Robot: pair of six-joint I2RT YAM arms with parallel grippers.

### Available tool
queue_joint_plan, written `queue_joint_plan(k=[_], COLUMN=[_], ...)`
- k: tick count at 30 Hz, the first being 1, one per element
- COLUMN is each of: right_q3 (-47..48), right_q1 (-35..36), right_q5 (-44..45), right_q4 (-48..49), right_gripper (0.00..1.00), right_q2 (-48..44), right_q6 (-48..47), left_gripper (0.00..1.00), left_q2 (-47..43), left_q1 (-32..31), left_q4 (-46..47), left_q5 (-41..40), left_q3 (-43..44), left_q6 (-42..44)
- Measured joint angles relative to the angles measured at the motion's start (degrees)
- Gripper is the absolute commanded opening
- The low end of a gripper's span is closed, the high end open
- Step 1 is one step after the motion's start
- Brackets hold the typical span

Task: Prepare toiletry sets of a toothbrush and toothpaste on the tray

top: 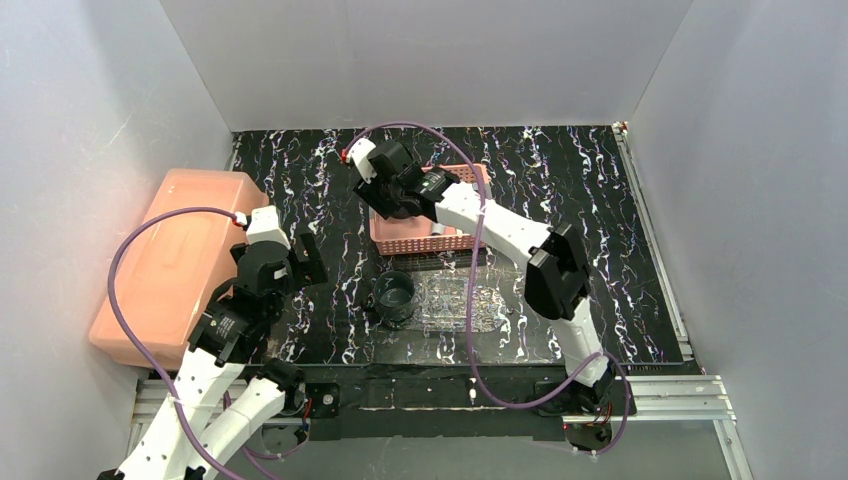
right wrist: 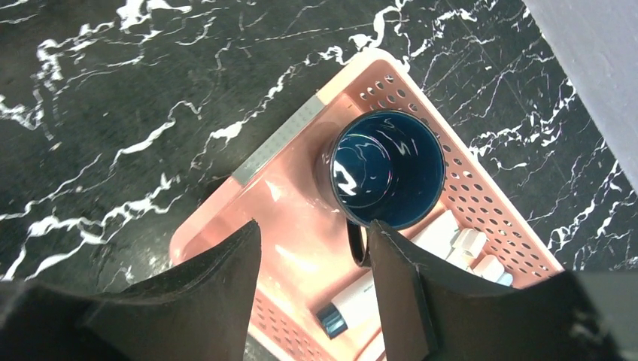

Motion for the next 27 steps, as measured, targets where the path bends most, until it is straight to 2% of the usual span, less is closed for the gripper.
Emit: queue_joint_plan(k=[14, 27], right_q3=[8.2, 13.2], right_q1=[-2.7, -3.0], right_q5=[3.8, 4.8], right_q4=[0.4, 2.2], right_gripper=[0.55, 0.49], right_q2=[10.9, 17.1], right_q6=[7.8, 10.6], left_gripper=[0.98, 0.98], left_q2=[-0.4, -0.7], left_q1=[0.0, 0.0], left_q4=[0.0, 0.0], left_q5=[0.3, 0.3], left_q3=[-0.3, -0.3], left_q6=[0.0, 0.0])
